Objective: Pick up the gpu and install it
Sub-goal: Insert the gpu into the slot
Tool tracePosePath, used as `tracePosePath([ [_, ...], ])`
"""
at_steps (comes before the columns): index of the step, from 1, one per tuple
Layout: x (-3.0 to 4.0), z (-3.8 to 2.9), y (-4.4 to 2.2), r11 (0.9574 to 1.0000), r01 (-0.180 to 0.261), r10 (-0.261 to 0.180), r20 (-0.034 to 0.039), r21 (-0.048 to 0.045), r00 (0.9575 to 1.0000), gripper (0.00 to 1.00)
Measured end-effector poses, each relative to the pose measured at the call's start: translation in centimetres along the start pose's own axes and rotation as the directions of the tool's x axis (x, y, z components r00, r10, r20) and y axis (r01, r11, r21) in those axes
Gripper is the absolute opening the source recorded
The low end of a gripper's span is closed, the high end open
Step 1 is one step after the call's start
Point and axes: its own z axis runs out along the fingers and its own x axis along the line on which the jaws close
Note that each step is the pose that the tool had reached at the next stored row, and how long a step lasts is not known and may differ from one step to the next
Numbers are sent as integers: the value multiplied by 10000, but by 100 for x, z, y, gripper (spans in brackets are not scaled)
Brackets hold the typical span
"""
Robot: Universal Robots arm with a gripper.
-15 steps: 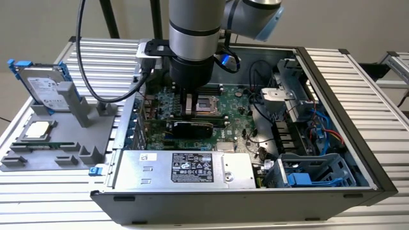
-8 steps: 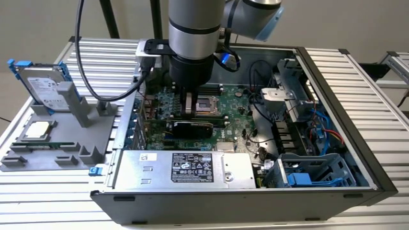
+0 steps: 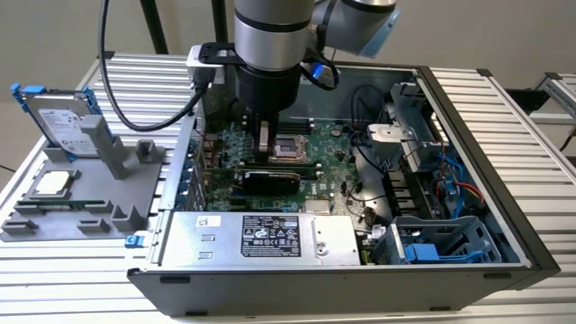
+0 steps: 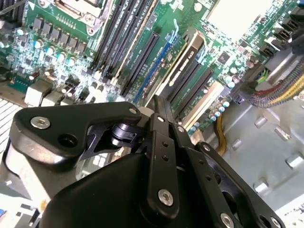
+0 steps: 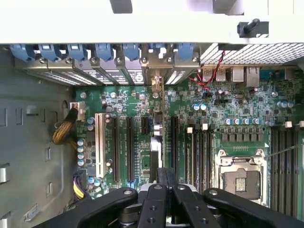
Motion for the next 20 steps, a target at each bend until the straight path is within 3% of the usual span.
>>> tracePosePath([
  [4, 0, -62, 57, 10000, 0, 0, 1, 1, 10000, 0],
  [8, 2, -78, 146, 10000, 0, 0, 1, 1, 10000, 0],
  [12, 6, -79, 275, 10000, 0, 0, 2, 1, 10000, 0],
  [17, 14, -71, 496, 10000, 1, -1, 1, 14, 10000, 0],
  [20, 16, -69, 568, 10000, 0, 0, 1, 16, 10000, 0],
])
